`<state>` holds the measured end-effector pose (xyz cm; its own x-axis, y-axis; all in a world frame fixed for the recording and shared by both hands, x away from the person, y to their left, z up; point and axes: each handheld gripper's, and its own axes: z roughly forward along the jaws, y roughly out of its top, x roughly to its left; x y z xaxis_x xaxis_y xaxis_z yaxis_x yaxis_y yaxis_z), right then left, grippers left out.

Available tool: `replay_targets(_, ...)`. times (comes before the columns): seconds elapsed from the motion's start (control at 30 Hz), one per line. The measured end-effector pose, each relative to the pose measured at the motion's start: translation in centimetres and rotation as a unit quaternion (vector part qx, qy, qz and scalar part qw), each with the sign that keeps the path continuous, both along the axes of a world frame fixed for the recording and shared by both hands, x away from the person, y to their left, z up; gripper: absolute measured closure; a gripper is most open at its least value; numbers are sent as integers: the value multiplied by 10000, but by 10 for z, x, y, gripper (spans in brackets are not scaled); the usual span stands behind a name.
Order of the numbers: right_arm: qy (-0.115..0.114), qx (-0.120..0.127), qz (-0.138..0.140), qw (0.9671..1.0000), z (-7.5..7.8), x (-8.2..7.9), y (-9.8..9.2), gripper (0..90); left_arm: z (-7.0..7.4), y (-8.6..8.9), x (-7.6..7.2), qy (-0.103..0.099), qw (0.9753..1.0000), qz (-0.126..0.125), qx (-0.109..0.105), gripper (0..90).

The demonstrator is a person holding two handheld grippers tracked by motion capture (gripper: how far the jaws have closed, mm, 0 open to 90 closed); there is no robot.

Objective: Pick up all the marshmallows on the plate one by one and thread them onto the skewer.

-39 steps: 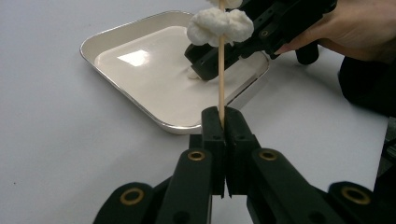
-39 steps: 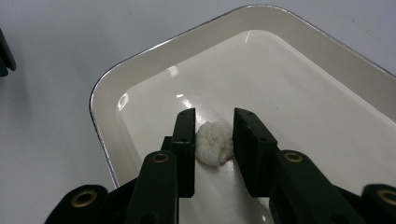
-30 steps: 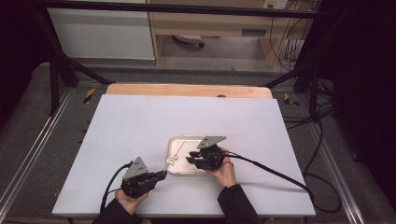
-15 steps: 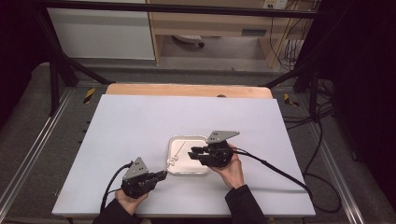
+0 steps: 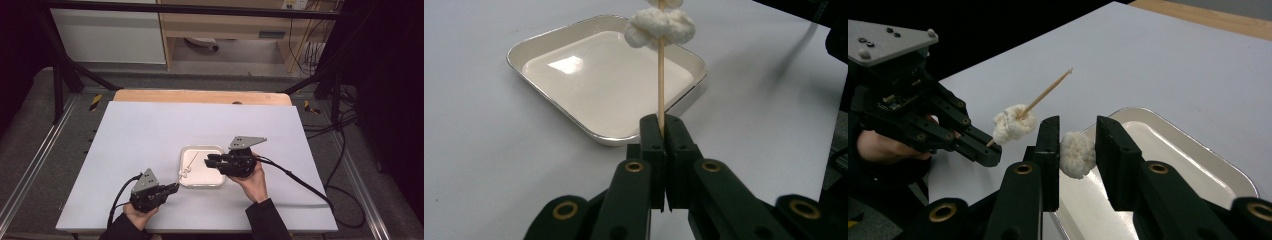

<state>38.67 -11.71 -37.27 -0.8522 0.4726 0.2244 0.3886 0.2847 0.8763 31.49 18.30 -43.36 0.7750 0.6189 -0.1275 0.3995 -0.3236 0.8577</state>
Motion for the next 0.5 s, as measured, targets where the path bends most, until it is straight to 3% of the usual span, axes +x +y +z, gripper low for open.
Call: replay_targets(0.5,148,646,32,9978,18,0,-10,728,1,-2,-2,-58,10000,-70,-8,884)
